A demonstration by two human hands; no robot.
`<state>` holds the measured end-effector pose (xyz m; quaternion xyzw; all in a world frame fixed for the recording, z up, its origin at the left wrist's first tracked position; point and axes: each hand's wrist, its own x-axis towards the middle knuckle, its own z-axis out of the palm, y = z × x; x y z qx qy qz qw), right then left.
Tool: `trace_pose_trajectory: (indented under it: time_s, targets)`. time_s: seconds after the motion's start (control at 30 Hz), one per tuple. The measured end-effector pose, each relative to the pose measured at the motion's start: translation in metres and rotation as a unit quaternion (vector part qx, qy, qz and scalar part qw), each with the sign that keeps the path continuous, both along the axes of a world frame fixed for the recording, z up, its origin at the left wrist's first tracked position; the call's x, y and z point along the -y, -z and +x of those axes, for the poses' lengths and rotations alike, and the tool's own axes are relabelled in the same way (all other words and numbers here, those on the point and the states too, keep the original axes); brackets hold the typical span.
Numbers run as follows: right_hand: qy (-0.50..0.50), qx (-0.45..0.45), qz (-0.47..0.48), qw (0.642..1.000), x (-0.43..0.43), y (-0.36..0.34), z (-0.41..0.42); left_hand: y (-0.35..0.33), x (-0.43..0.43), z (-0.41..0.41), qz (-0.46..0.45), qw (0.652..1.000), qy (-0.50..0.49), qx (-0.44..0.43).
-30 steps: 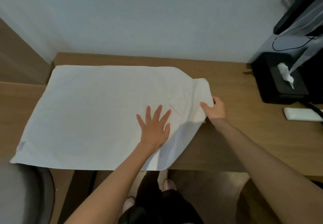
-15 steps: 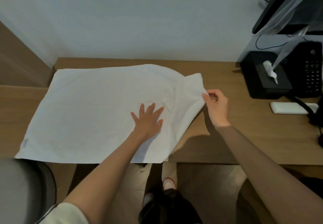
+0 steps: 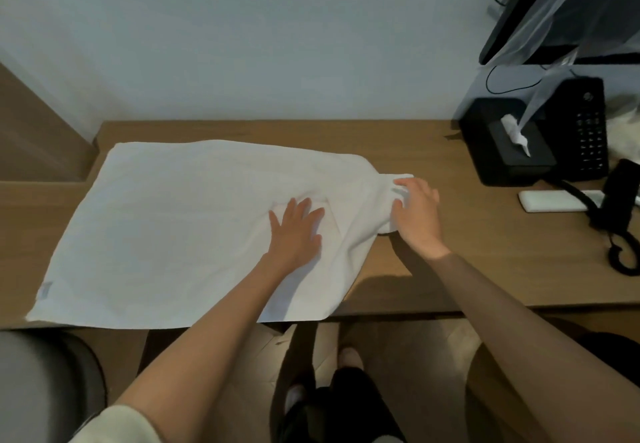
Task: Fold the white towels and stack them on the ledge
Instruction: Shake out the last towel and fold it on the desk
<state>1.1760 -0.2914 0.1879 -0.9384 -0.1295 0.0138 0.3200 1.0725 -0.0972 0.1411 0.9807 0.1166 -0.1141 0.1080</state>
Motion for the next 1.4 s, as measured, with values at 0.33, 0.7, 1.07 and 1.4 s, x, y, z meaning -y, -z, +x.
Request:
trace_pose_trajectory:
  time_s: [0.33,0.7,1.07,1.4]
  targets:
    - [-0.275,-0.034,-0.259,0.925,-0.056,0.008,0.051,0.0,0.01,0.015,-0.064,0.996,-0.054,-0.033]
    - [-0.241,-0.123,-0.042,0.962,0.022,-0.035,0.047,0.0,0.016,0.007,-0.073,0.993,-0.084,-0.035]
    - [-0.299,-0.354,-0.288,0.838,0.114,-0.014,0.017,-0.011,0.037,0.006,-0.007,0.995,-0.099,0.029]
    - [-0.168,-0.125,-0.092,0.973,0.044,-0.001,0.065,-0.025,0.048,0.041,-0.033,0.993,-0.048,0.103]
